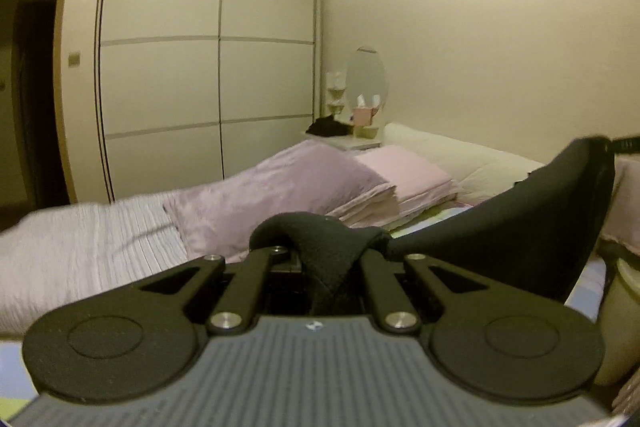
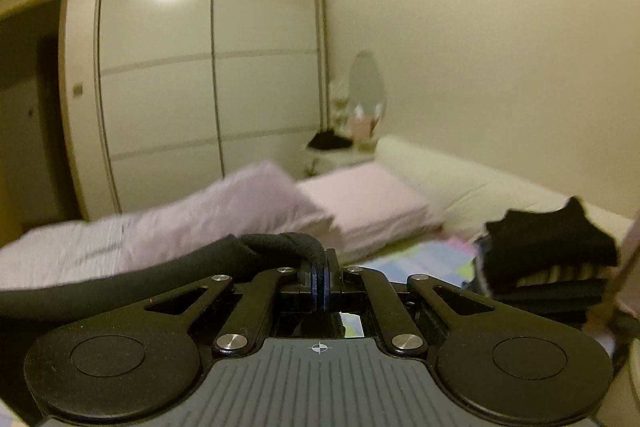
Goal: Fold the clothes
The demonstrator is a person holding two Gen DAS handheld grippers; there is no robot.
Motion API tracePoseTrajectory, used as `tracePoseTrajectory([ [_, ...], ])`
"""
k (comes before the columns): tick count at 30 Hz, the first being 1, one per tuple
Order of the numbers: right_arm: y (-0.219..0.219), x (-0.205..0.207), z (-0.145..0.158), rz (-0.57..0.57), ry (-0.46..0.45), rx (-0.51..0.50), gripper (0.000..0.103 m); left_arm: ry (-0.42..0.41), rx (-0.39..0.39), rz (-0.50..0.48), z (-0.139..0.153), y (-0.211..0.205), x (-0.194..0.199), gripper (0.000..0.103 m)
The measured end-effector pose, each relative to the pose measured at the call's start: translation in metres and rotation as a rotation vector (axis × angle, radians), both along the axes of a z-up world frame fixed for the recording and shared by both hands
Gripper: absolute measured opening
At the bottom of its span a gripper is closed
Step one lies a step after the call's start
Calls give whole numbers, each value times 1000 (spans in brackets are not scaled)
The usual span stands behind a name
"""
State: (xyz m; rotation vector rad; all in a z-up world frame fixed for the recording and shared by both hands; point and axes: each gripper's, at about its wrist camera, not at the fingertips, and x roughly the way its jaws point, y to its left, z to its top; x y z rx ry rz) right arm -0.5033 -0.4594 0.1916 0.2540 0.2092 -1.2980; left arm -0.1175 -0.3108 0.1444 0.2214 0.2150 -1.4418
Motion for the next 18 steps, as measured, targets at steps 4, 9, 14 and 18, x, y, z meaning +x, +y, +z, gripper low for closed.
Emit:
tracePoseTrajectory([
  [4,28,-7,44,-38,-10,-86,1,-50,-30,-25,34,20,-15,5],
  [9,-1,8,80,-27,42,-166,1,-31,-14,-4,42,-8,-15,5],
  [14,-116,51,42,74,141,-90,1,18,97,107,-10,-86,3,8],
  [18,-236,93,-43,188,215,48,1,130,297,207,-105,-166,27,18],
])
